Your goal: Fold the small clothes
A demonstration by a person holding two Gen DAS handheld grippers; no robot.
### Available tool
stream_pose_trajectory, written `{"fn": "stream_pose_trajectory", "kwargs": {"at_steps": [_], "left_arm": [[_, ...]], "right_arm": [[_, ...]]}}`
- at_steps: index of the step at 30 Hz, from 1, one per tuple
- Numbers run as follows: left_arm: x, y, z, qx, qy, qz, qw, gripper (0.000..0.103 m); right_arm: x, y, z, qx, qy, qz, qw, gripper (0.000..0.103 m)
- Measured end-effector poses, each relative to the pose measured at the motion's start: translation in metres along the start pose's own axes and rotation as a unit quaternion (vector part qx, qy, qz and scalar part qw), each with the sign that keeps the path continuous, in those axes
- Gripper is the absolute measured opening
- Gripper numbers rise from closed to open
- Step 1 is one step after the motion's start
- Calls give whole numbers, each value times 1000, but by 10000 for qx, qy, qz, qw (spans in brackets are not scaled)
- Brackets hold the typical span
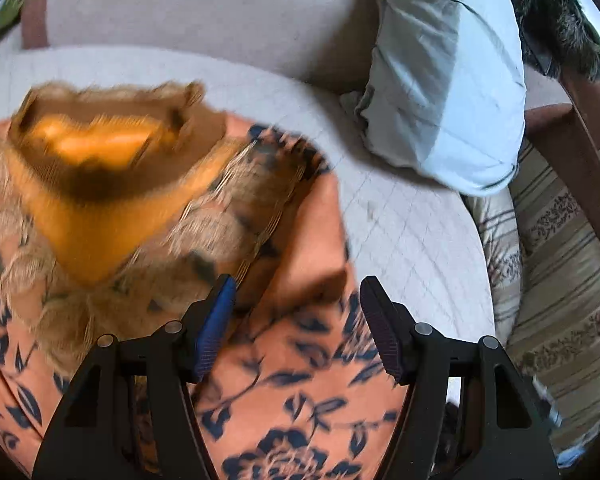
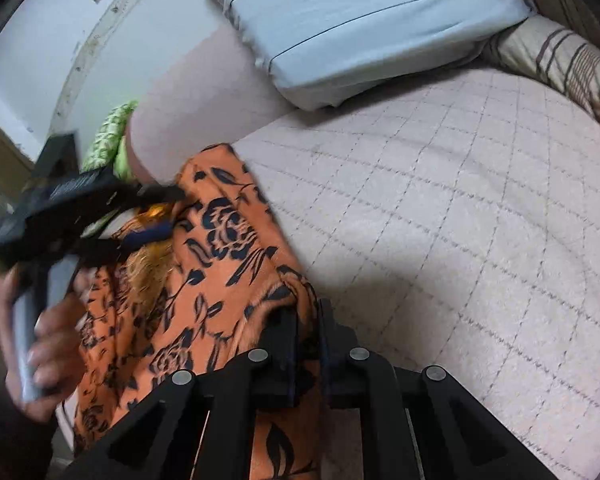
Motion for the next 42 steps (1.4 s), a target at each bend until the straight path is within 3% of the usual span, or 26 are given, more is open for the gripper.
{"fn": "stream_pose_trajectory", "kwargs": {"at_steps": [4,5,6,7,8,11,15,16,17,19,21,24,27,28,29,31,33,34,35,38,42], "left_arm": [[10,12,-24,-98,94,26,9999,64],[11,15,-28,-4,94,41,9999,49],[11,21,-31,63,84,141,9998,23],[10,31,-35,74,37,365,9993,11],[10,35,-37,14,-31,447,9990,8],[19,31,-45,-120,-116,322,9993,8],[26,30,-43,-95,-204,337,9992,8],[26,32,-41,-37,-189,375,9991,8],[25,34,-37,14,-222,442,9988,8],[23,39,-25,96,-367,528,9979,8],[20,43,-14,225,-385,556,9975,8],[18,45,-4,132,-498,579,9970,8],[18,45,-4,148,-509,597,9968,8],[18,46,-5,128,-537,593,9967,8],[19,45,-8,100,-540,567,9969,8],[25,36,-19,-159,-549,365,9977,8],[32,27,-25,-462,-574,135,9972,8],[36,26,-27,-338,-439,-4,9985,8],[34,34,-24,107,-264,40,9996,8],[18,57,-10,854,-79,574,9947,9],[6,7,-8,379,-151,176,9990,10]], "right_arm": [[-1,-14,2,307,-37,-110,9995,8],[2,-18,0,297,-12,-180,9994,8],[4,-19,-2,280,28,-201,9994,8],[5,-18,-5,355,94,-174,9992,8],[5,-16,-7,373,145,-163,9991,8],[4,-20,-19,254,340,-181,9989,4],[10,-52,-13,652,23,-625,9959,5],[9,-52,-9,653,-53,-628,9959,9],[5,-48,-6,607,-127,-559,9965,27],[-3,-32,-8,355,-167,-320,9987,47],[-10,-20,-8,168,-351,-94,9992,47],[-14,-10,-3,-101,-586,74,9982,47],[-13,2,-3,-441,-763,158,9960,39],[-10,3,2,-420,-786,122,9959,29],[-8,4,5,-356,-720,104,9967,10],[-1,-1,-2,-263,-272,68,9993,8],[6,-13,-17,108,344,-40,9993,8],[8,-13,-24,145,480,-64,9987,8],[6,-11,-31,80,546,-28,9985,8],[-3,11,-37,-170,395,155,9990,8],[-5,4,-37,121,346,-8,9993,8]]}}
Point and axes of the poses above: each gripper's, at about its wrist camera, not at the fingertips, and y roughly the way its jaws point, z to its left, x to its top, the point moved 8 cm from there along y, roughly the way its jaws point, and after that the axes turned 3 degrees about y, right-handed, at the moved point
